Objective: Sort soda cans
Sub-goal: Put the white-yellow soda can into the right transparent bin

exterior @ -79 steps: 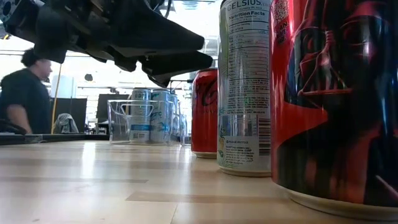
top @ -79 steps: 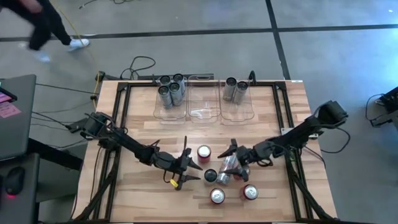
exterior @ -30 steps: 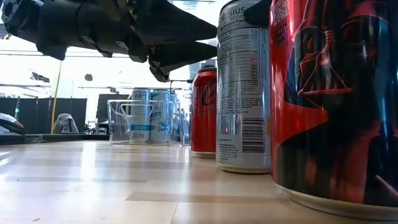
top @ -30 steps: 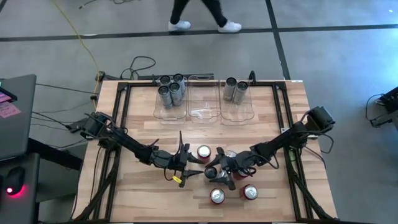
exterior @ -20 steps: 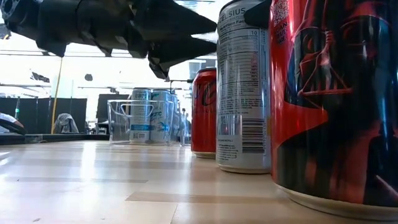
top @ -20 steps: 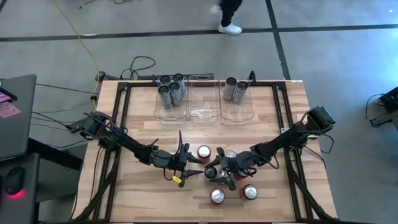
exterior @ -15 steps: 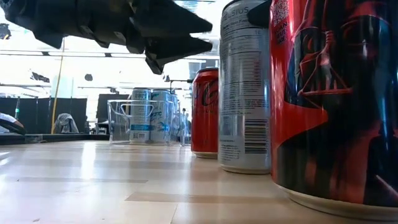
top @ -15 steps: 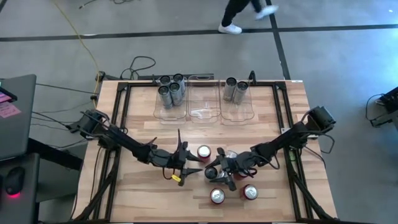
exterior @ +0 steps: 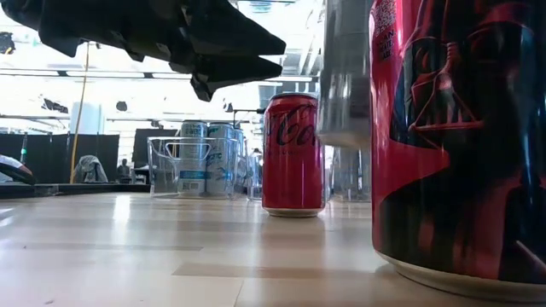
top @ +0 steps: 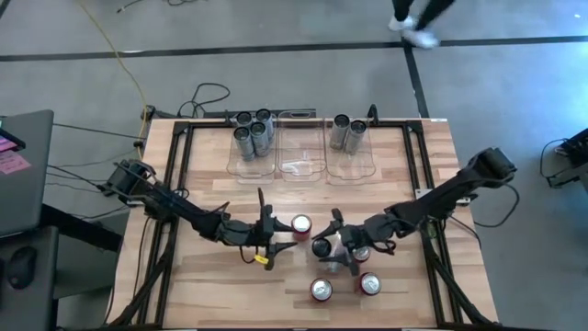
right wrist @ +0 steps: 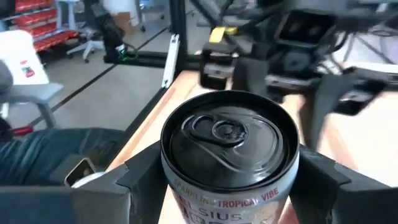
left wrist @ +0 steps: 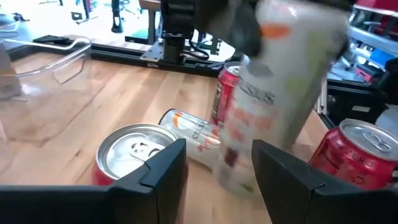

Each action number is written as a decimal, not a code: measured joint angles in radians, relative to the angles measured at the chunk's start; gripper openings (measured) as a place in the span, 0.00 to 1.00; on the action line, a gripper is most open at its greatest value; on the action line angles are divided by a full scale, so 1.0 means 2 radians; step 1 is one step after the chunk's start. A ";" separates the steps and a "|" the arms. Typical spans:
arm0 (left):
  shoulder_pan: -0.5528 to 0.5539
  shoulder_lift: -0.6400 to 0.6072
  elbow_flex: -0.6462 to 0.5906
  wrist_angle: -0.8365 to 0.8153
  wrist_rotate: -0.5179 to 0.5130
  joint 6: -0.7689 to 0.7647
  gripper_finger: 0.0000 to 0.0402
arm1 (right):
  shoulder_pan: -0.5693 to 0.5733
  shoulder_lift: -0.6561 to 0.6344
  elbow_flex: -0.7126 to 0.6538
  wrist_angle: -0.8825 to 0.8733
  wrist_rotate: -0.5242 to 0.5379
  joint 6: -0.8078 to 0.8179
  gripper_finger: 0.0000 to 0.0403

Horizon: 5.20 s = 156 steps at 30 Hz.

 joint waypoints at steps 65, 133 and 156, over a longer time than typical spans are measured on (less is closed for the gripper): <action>-0.013 0.000 0.000 -0.036 -0.028 -0.001 0.44 | -0.462 -0.029 -0.155 0.116 -0.004 0.017 0.70; 0.051 0.001 0.000 -0.097 0.043 0.008 0.44 | -0.106 -0.219 -0.155 -0.024 0.000 0.160 0.79; 0.053 0.002 0.000 -0.034 0.056 0.103 0.44 | -0.034 -0.073 0.014 -0.318 0.000 0.268 0.79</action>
